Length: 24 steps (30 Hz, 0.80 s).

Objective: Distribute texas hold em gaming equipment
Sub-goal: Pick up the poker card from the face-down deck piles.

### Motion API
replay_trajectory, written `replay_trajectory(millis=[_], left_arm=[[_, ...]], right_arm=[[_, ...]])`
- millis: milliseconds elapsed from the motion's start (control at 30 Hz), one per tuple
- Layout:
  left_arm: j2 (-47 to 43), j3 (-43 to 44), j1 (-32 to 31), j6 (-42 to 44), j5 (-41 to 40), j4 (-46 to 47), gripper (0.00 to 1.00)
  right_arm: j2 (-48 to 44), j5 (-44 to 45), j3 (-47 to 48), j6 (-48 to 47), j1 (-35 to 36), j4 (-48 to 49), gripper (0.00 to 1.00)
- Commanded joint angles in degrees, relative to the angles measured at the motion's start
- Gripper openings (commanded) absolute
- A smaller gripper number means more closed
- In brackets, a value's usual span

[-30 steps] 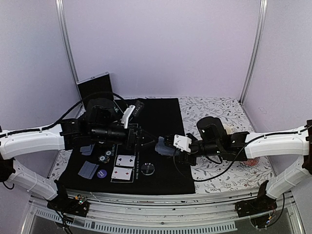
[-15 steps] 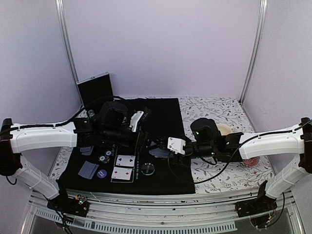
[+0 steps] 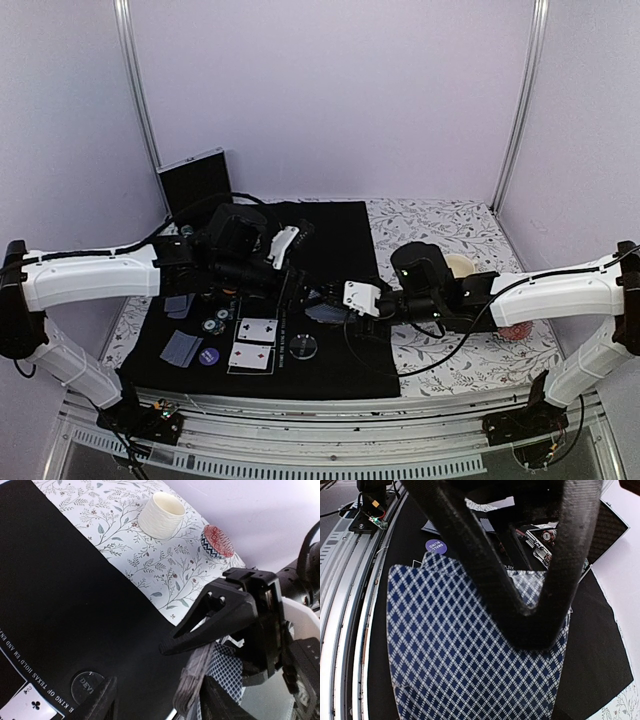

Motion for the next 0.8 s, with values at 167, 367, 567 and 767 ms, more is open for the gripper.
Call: replay_trajectory(millis=[167,367,567,767], left_arm=[[-2.07,-0.19,1.45,3.23,-2.55,-4.97,0.56],[-2.41,-0.56,1.58,3.17,-3.21,-6.17,0.58],[-2.24,0.24,1.66,2.72,-0.08,-5.64,0.63],[-3.21,0.29,1.72,1.92,3.29,-6.04,0.62]], right_arm=[[-1.59,0.38,-0.53,0.62,0.45,2.22,0.51],[-1.93,0.61,-1.11,0.70,0.44,2.39,0.51],[-1.94,0.56,-1.29,0.66,0.44,2.51,0.51],[-2.19,0.63,-1.83,0.53,0.44,2.98,0.51]])
